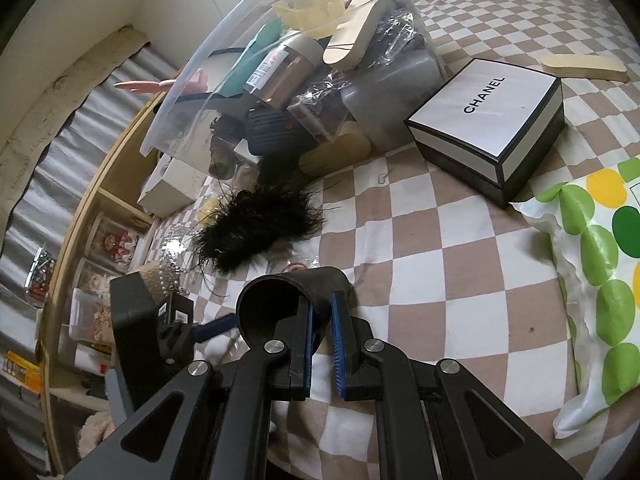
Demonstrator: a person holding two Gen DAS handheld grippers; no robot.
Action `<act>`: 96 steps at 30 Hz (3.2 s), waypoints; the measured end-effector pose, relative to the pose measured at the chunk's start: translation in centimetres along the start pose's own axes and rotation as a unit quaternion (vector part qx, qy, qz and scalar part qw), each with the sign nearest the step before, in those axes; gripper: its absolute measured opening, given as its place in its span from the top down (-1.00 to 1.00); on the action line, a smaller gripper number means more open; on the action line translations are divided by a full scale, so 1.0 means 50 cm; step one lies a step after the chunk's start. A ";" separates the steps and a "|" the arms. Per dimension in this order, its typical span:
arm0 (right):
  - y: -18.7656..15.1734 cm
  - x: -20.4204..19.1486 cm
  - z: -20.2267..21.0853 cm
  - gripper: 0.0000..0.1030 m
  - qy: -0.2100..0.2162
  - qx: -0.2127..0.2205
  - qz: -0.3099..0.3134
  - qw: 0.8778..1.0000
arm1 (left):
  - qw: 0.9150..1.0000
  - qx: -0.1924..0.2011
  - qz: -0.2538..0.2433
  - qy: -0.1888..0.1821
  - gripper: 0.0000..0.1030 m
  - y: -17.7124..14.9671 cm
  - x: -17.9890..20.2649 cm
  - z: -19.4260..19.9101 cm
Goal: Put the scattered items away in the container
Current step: 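Close the left gripper on the bagged orange cable, then lift the bagged orange cable with the left gripper over the clear box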
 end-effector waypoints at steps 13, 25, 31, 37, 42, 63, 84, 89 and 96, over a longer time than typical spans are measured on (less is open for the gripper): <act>-0.001 -0.003 -0.005 0.82 -0.018 -0.002 0.007 1.000 | 0.996 -0.009 -0.086 0.026 -1.00 0.062 -0.007 0.011; 0.000 -0.002 -0.017 0.82 -0.026 -0.008 0.011 1.000 | 0.988 -0.081 -0.128 -0.036 -0.39 0.104 -0.017 -0.042; 0.000 -0.004 -0.017 0.82 -0.045 0.003 0.017 0.999 | 0.988 -0.091 -0.113 -0.059 -0.38 0.108 -0.033 -0.049; -0.002 -0.011 -0.018 0.82 -0.042 0.008 0.024 0.999 | 0.990 -0.072 -0.101 -0.069 -0.18 0.106 -0.043 -0.044; -0.001 -0.022 -0.022 0.82 -0.032 0.000 0.033 0.999 | 0.991 -0.052 -0.091 -0.078 0.48 0.099 -0.045 -0.034; -0.012 -0.035 0.007 0.81 -0.001 0.027 0.025 0.999 | 0.985 0.019 -0.003 -0.171 0.79 0.007 -0.011 0.048; 0.107 -0.184 0.177 0.81 0.136 0.079 0.028 0.987 | 0.960 0.168 0.041 -0.221 0.78 0.039 -0.113 0.329; 0.189 -0.233 0.170 0.81 0.158 0.067 0.035 0.985 | 0.956 0.192 0.050 -0.217 0.78 0.063 -0.165 0.365; 0.285 -0.289 0.120 0.81 0.178 0.048 0.037 0.982 | 0.950 0.228 0.071 -0.201 0.78 0.106 -0.248 0.412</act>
Point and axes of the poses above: each gripper's, at about its wrist camera, not at the fingertips, and z roughly against the way its jaws point, x to its right, y to its top, the point moved 4 cm from there along -z, roughly the way its jaws point, and after that the axes turned 15 degrees about -x, right-handed, at the moved point
